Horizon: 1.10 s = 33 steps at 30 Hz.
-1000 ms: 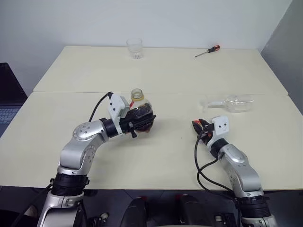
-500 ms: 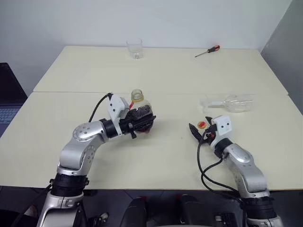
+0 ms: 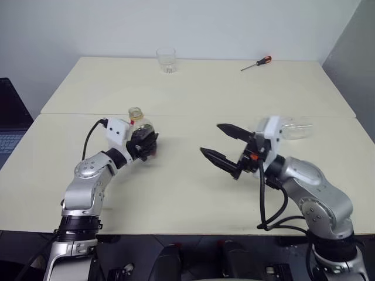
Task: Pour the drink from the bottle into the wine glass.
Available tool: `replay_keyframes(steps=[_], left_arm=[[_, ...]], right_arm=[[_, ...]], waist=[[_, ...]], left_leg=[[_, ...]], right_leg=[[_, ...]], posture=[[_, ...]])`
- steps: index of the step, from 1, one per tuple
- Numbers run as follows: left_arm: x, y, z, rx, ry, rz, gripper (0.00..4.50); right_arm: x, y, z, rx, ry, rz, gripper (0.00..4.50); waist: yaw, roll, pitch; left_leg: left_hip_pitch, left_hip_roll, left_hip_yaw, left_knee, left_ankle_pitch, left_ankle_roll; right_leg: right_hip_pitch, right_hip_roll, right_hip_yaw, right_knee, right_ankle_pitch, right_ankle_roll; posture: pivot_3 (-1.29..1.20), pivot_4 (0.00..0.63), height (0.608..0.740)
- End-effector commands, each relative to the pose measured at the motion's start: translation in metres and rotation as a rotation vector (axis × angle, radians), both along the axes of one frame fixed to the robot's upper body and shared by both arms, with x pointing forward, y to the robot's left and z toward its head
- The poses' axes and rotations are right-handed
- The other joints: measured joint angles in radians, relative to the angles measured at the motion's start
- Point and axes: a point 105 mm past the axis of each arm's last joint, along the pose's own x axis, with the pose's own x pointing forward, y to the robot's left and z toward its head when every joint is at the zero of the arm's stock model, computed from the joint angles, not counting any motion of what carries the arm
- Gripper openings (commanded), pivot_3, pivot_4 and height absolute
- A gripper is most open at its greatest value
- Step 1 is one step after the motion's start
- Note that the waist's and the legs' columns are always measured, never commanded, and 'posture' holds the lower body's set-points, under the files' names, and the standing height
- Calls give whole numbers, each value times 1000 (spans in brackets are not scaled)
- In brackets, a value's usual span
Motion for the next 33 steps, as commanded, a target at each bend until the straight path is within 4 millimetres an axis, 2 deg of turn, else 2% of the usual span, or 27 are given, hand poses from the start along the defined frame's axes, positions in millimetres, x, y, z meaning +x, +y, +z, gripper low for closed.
replay_keyframes(steps=[1,6,13,24,33], left_arm=[[7,21,28,-2,-134,115,1755],[12,50,30,6,-169,264,1755],[21,76,30,-10,-193,382,1755],[24,75,29,-48,-192,369,1755],[28,69,24,-68,-170,347,1755]], right_arm=[[-3,20,16,25,-39,78,4429],[-6,39,17,28,-30,179,4429],[1,49,0,-32,-25,209,4429],[31,40,-8,-76,-37,26,4429],[32,40,-12,-71,-25,1,4429]], waist=[[0,0,0],[3,-1,-1],[2,-1,-1],[1,-2,-1],[1,-2,-1]], left_leg=[[0,0,0,0,0,0],[0,-1,0,0,0,0],[0,0,0,0,0,0],[0,0,0,0,0,0],[0,0,0,0,0,0]], right_leg=[[0,0,0,0,0,0],[0,-1,-1,0,0,0],[0,-1,-1,0,0,0],[-1,-1,-1,1,0,0],[-1,-1,-1,1,0,0]], posture=[[0,150,740],[0,150,740],[0,150,740],[0,150,740],[0,150,740]])
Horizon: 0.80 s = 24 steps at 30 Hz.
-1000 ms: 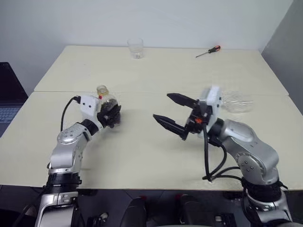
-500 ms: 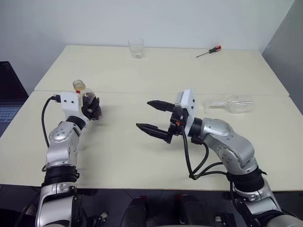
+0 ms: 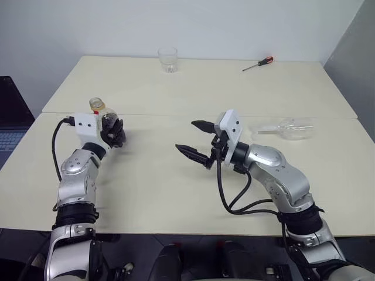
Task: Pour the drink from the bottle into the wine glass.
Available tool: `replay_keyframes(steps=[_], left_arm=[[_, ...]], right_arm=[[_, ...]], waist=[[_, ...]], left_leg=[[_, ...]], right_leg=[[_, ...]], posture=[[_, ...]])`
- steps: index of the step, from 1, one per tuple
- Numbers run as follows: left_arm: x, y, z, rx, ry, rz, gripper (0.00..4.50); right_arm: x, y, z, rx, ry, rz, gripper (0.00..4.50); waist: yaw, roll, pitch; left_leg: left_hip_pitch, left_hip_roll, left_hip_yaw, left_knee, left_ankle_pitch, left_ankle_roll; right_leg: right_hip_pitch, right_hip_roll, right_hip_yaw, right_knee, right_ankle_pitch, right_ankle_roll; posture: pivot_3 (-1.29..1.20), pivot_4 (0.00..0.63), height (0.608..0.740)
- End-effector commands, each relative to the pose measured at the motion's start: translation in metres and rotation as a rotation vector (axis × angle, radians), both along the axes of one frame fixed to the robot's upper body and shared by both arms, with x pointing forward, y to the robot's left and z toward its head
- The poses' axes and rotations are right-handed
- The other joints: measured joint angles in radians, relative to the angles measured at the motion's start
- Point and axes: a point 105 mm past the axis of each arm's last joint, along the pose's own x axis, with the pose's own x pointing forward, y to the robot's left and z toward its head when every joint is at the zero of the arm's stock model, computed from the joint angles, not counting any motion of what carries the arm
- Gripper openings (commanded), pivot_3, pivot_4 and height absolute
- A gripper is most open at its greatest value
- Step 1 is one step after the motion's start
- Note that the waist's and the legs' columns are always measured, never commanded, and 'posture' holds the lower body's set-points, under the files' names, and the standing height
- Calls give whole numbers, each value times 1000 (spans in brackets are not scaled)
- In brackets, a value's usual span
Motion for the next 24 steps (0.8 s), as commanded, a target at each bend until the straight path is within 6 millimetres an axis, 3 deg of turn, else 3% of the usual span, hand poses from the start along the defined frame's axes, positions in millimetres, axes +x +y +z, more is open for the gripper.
replay_keyframes(steps=[1,2,3,9,17,24], left_arm=[[3,-3,21,-11,-79,-22,1755],[3,-4,21,-19,-77,-28,2280],[4,-5,20,-26,-74,-34,2416],[6,-6,20,-44,-72,-45,4364],[-1,3,25,-63,-79,-24,4478],[-31,9,22,-71,-51,-3,4478]], right_arm=[[-3,-1,12,28,-48,-4,4429],[-2,-1,12,27,-48,-6,4500],[-2,-1,12,26,-49,-8,4500],[2,-3,13,27,-50,-24,4500],[-1,-6,16,35,-45,-20,4500],[-16,-15,5,18,-9,13,4500]], waist=[[0,0,0],[0,0,0],[0,0,0],[0,0,0],[-1,0,0],[-1,0,0]], left_leg=[[0,0,0,0,0,0],[0,0,0,0,0,0],[0,0,0,0,0,0],[0,0,0,0,0,0],[0,0,0,0,0,0],[0,0,0,0,0,0]], right_leg=[[0,0,0,0,0,0],[0,0,0,0,0,0],[0,0,0,0,0,0],[0,0,0,0,0,0],[0,0,0,0,0,0],[0,0,1,0,0,0]], posture=[[0,150,740],[0,150,740],[0,150,740],[0,150,740],[0,150,740],[0,150,740]])
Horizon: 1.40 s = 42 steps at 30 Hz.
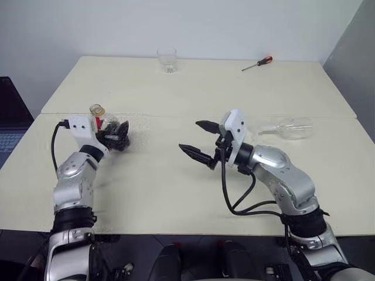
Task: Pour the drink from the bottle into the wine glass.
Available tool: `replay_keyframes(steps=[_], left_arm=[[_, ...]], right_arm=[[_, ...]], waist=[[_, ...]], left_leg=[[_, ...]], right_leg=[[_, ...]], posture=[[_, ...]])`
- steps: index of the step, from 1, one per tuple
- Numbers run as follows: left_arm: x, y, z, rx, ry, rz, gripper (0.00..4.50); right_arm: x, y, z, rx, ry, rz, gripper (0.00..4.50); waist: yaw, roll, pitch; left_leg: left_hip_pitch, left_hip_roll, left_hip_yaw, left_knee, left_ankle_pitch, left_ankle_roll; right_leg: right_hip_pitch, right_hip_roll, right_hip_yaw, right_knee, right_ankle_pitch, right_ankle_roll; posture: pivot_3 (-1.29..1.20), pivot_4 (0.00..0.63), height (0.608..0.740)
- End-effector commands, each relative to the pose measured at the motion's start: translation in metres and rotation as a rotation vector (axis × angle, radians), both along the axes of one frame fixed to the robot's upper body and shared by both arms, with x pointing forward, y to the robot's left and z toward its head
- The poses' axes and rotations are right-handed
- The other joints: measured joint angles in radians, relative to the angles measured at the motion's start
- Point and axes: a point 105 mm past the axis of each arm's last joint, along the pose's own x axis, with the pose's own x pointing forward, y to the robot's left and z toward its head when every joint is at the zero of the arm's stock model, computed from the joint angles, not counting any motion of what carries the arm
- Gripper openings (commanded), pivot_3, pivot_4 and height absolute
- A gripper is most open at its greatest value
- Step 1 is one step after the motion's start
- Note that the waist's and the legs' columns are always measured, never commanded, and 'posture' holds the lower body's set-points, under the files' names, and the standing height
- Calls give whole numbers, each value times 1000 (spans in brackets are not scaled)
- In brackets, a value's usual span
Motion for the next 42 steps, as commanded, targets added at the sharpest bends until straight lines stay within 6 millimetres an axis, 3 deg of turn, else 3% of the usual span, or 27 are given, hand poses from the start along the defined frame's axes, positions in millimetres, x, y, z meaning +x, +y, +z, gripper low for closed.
replay_keyframes(steps=[1,10,16,19,21,25,28,34,42], left_arm=[[-18,10,22,9,-58,40,4478],[-72,13,23,-53,0,99,4478],[-104,-32,12,-45,142,-166,4478],[-99,-72,29,10,97,-362,4478],[-92,-87,37,21,69,-427,4478],[-84,-125,33,26,76,-587,4478],[-89,-147,30,46,72,-704,4478],[-102,-158,20,93,88,-825,4478],[-95,-155,20,103,68,-814,4478]], right_arm=[[-11,-7,9,21,-28,21,4500],[-18,-43,-7,-7,33,-90,4500],[-16,-76,-20,-28,76,-247,4500],[-5,-101,-24,-8,107,-390,4500],[6,-114,-27,39,141,-481,4500],[27,-134,-38,150,242,-651,4500],[42,-154,-44,255,304,-816,4500],[57,-167,-43,443,388,-988,4500],[65,-161,-42,671,536,-1035,4500]], waist=[[0,0,0],[2,0,0],[5,-1,0],[14,-1,0],[16,-1,-1],[5,0,-1],[-3,0,0],[-4,0,0],[-1,1,0]], left_leg=[[0,0,0,0,0,0],[0,0,0,0,0,0],[0,0,0,0,0,0],[1,0,-1,0,0,0],[2,-1,0,1,0,0],[10,0,1,-3,0,0],[11,0,1,-6,0,0],[12,1,2,-11,0,0],[13,0,2,-13,0,0]], right_leg=[[0,0,0,0,0,0],[1,0,0,0,0,0],[1,0,1,0,0,0],[3,0,0,-1,0,0],[7,1,-1,-2,0,0],[16,3,-1,-7,0,0],[15,2,0,-9,0,0],[12,2,2,-9,0,0],[12,2,2,-9,0,0]], posture=[[0,150,740],[0,150,740],[0,150,740],[0,150,740],[0,150,740],[0,150,740],[0,150,740],[0,150,740],[0,150,740]])
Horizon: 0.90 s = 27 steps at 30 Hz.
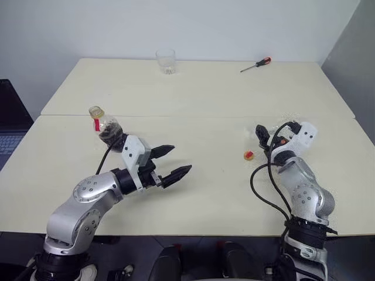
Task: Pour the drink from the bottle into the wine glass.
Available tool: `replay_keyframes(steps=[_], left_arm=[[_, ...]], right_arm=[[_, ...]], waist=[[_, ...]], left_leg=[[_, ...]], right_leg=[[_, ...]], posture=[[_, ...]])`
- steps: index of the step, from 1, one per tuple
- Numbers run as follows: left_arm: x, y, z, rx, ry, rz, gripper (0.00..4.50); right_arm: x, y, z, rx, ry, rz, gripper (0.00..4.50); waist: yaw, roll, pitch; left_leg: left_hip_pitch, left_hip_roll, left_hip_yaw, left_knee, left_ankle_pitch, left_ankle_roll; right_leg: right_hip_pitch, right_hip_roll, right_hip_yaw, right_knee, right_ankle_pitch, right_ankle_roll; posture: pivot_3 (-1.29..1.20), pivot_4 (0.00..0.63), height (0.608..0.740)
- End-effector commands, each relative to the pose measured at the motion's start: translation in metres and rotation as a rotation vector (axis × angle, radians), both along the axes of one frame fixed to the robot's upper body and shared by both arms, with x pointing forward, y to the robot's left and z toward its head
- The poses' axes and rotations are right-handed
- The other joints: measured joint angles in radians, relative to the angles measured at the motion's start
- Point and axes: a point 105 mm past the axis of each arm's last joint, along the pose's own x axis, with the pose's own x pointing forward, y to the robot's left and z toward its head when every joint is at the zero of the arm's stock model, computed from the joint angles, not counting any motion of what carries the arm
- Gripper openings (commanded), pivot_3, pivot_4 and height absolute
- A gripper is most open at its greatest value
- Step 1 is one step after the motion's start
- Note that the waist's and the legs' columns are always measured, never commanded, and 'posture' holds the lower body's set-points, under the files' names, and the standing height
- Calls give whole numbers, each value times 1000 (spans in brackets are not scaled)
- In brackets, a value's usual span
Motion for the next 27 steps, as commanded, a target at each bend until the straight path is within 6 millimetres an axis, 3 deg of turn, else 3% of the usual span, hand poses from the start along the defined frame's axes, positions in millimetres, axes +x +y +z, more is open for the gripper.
replay_keyframes(steps=[1,6,16,27], left_arm=[[0,-3,7,-2,-48,-11,4478],[0,-6,7,-17,-54,8,4478],[0,-8,4,-42,-51,42,4478],[7,-9,6,-54,-52,36,4478]], right_arm=[[3,0,12,75,-28,-22,4500],[14,4,9,190,-16,-45,4500],[23,-8,-4,360,-35,-115,4500],[37,8,-10,466,-46,-98,4500]], waist=[[0,0,0],[-1,0,0],[-2,1,0],[-2,1,0]], left_leg=[[0,0,0,0,0,0],[1,0,0,-1,0,0],[1,0,1,-1,0,0],[2,0,1,-1,0,0]], right_leg=[[0,0,0,0,0,0],[0,0,0,0,0,0],[0,0,1,0,0,0],[0,0,1,0,0,0]], posture=[[0,150,740],[0,150,740],[0,150,740],[0,150,740]])
